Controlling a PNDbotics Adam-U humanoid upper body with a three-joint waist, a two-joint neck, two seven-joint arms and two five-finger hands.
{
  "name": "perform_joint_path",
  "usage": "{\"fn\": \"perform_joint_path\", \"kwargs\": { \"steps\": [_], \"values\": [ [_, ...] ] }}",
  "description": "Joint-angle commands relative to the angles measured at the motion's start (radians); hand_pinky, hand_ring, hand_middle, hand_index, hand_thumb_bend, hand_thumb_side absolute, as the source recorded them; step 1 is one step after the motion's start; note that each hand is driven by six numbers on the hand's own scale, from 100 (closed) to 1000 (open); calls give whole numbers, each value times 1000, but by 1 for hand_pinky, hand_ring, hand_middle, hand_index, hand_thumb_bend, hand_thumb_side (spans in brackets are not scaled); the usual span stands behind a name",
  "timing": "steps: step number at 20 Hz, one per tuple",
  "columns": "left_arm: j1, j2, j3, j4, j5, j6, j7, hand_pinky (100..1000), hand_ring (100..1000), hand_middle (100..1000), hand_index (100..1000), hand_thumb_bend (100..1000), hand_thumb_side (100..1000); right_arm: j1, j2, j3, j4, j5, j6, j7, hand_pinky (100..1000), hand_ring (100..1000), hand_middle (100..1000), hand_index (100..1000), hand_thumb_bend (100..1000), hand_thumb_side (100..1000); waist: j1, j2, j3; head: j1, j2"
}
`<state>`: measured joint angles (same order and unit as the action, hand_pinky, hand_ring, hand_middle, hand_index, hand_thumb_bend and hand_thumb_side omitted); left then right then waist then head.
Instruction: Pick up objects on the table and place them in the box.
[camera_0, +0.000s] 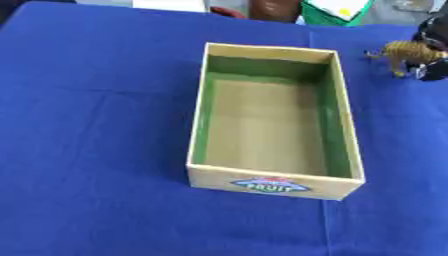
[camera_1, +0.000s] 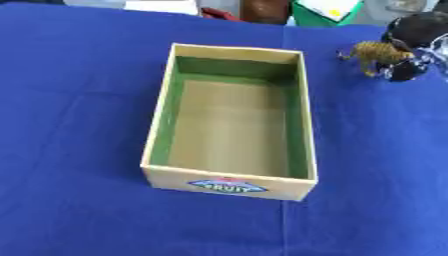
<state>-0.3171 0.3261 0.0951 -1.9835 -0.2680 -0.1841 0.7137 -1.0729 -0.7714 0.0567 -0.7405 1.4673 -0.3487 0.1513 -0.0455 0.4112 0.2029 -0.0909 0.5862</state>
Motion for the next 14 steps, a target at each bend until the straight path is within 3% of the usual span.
{"fn": "perform_joint_path", "kwargs": {
  "steps": [1, 8, 14],
  "values": [
    [-5, 27, 9, -17, -8, 1, -1, 533, 572, 581, 741, 100, 454, -16, -39, -1, -13, 2, 8, -34, 719, 659, 652, 635, 100, 422, 2, -31, -3, 3, -7],
    [-2, 29, 9, -17, -6, 3, -1, 533, 572, 581, 741, 100, 455, -17, -40, -3, -26, -25, 11, -56, 712, 652, 637, 625, 100, 416, 4, -40, -10, 4, -1],
    [3, 33, 11, -17, -6, 4, 0, 531, 574, 582, 740, 100, 455, -12, -66, 6, -102, -97, 0, -58, 714, 647, 623, 616, 100, 378, 3, -58, -21, 4, 14]
  ]
}}
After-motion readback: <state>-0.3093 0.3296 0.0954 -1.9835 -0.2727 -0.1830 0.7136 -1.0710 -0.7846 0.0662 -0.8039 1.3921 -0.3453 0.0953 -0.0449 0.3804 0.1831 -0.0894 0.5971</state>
